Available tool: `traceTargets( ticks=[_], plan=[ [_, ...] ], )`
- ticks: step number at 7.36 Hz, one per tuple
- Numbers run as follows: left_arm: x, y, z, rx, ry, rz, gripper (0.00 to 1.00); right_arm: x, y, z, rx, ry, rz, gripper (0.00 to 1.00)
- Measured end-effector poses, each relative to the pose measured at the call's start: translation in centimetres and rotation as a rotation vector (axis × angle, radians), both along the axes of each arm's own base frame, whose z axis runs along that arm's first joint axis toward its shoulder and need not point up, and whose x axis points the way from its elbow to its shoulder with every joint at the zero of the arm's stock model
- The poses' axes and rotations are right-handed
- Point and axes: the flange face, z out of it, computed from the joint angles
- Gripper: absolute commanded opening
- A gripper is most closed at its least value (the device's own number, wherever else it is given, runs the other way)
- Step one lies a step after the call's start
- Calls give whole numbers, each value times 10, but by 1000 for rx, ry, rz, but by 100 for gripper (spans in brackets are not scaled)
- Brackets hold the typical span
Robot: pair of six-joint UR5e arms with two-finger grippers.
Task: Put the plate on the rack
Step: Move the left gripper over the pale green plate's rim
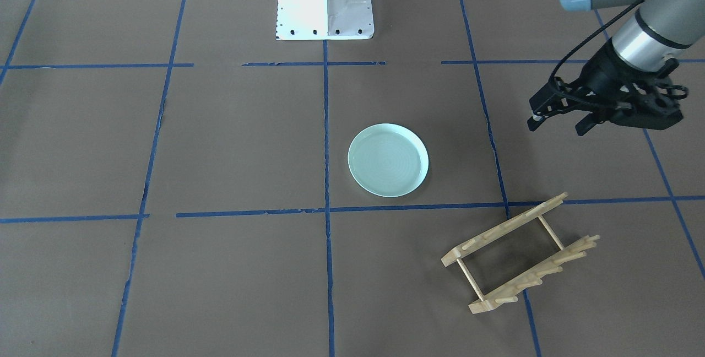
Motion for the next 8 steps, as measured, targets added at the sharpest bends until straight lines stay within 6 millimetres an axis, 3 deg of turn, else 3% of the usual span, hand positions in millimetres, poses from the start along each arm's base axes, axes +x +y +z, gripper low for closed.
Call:
traceTargets(
  ticks=[3,7,8],
  plan=[
    [114,27,-59,-59,5,-51,100,0,0,0,1,0,0,100],
    [230,13,-117,-86,-108,-115,100,0,0,0,0,0,0,100],
    [259,17,-119,-80,-155,-125,100,0,0,0,0,0,0,100]
  ],
)
